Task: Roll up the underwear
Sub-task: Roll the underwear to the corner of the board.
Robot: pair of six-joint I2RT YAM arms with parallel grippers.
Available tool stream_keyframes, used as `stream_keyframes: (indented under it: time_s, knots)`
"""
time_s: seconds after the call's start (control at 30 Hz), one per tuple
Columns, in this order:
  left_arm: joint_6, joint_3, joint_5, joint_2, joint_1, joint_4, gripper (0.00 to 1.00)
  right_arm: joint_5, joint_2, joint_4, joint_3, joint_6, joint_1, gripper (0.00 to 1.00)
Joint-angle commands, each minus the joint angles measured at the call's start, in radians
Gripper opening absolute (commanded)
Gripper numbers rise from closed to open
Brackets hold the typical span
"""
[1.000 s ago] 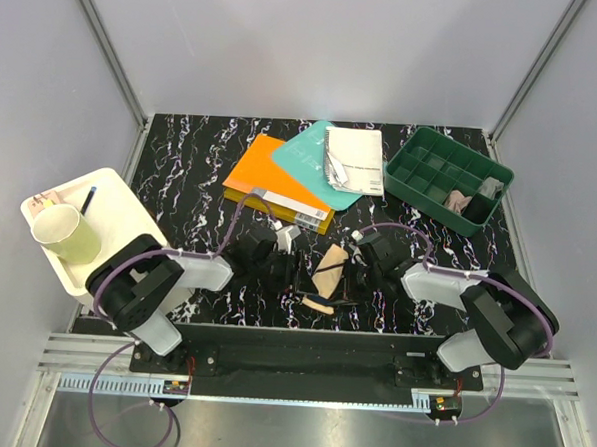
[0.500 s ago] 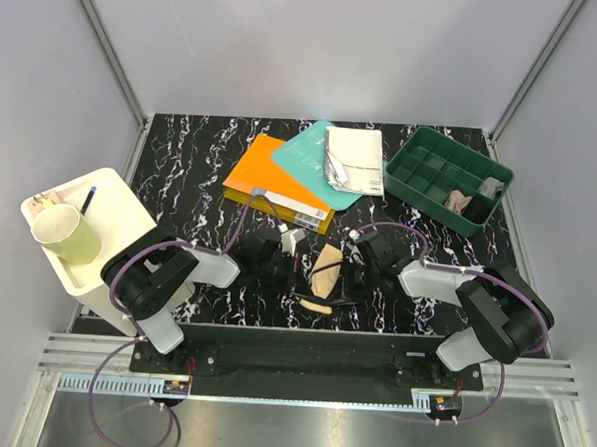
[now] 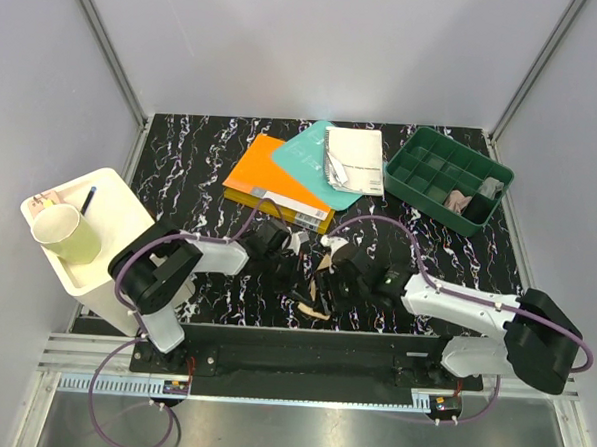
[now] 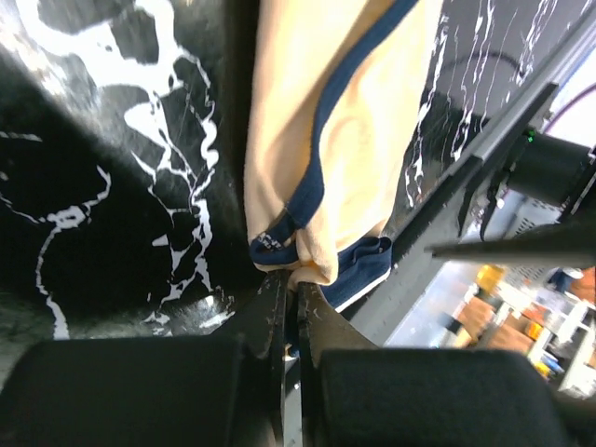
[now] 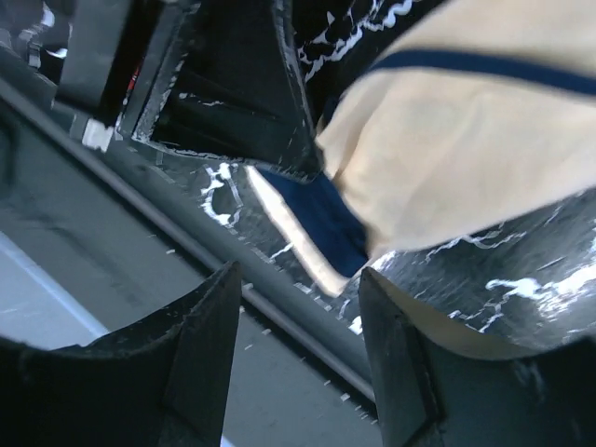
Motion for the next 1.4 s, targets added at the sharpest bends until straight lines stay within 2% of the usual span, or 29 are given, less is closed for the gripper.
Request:
stream_keyframes:
  time_s: [0.0, 0.07, 0.23, 0.63, 0.77, 0.83, 0.87, 0.97, 1.0, 1.1, 1.13, 1.2, 1.23, 1.37]
  knots:
    - [0.002, 0.006, 0.059, 0.057, 0.006, -0.138, 0.00, 0.249, -0.010, 0.037, 0.015, -0.123, 0.149, 0.61]
    - [0.010, 0.012, 0.065, 0.062, 0.009, -0.163, 0.00, 0.319, -0.005, 0.100, 0.000, -0.154, 0.206, 0.62]
    - [0.030, 0.018, 0.086, 0.067, 0.031, -0.201, 0.00, 0.367, 0.039, 0.213, -0.029, -0.206, 0.304, 0.62]
    - [0.068, 0.040, 0.093, 0.071, 0.062, -0.256, 0.00, 0.501, 0.176, 0.201, 0.017, -0.208, 0.429, 0.54]
    - [0.071, 0.041, 0.094, 0.067, 0.062, -0.258, 0.00, 0.553, 0.236, 0.180, 0.035, -0.196, 0.440, 0.46]
    - [0.074, 0.041, 0.096, 0.065, 0.065, -0.261, 0.00, 0.567, 0.257, 0.160, 0.049, -0.187, 0.438, 0.37]
    - [0.074, 0.041, 0.099, 0.062, 0.066, -0.261, 0.00, 0.565, 0.277, 0.155, 0.051, -0.187, 0.438, 0.28]
    - [0.077, 0.038, 0.088, 0.047, 0.069, -0.261, 0.01, 0.539, 0.280, 0.144, 0.054, -0.185, 0.438, 0.19]
    - [0.076, 0.037, 0.083, 0.036, 0.074, -0.261, 0.11, 0.533, 0.271, 0.144, 0.051, -0.183, 0.438, 0.17]
    - [0.070, 0.023, 0.060, -0.020, 0.100, -0.239, 0.27, 0.485, 0.219, 0.160, 0.028, -0.177, 0.430, 0.15]
    - [0.067, 0.014, 0.050, -0.040, 0.107, -0.235, 0.37, 0.456, 0.205, 0.167, 0.020, -0.174, 0.427, 0.14]
    - [0.062, 0.006, 0.013, -0.096, 0.123, -0.229, 0.46, 0.412, 0.161, 0.199, -0.008, -0.174, 0.412, 0.14]
    - [0.060, 0.000, -0.002, -0.114, 0.126, -0.229, 0.53, 0.355, 0.150, 0.212, -0.020, -0.176, 0.391, 0.13]
    - [0.050, -0.029, -0.090, -0.212, 0.129, -0.210, 0.59, 0.193, 0.083, 0.290, -0.078, -0.193, 0.308, 0.13]
